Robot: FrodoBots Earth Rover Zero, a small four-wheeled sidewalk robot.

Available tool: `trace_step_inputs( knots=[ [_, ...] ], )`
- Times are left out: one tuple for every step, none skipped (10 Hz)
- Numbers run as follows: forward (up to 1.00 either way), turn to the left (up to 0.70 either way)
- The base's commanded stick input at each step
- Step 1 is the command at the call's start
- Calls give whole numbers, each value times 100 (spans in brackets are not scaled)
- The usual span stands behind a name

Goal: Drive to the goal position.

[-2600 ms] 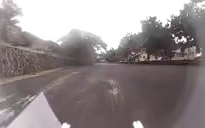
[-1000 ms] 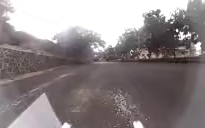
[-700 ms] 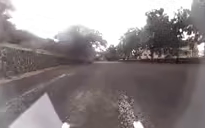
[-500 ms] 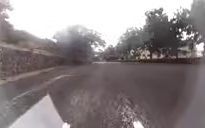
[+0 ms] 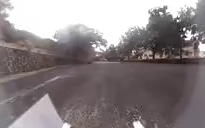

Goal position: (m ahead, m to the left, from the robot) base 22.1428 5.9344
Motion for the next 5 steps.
trace_step_inputs(
  knots=[
    [100, -3],
    [100, -21],
    [100, -13],
    [100, -4],
    [100, -4]
  ],
)
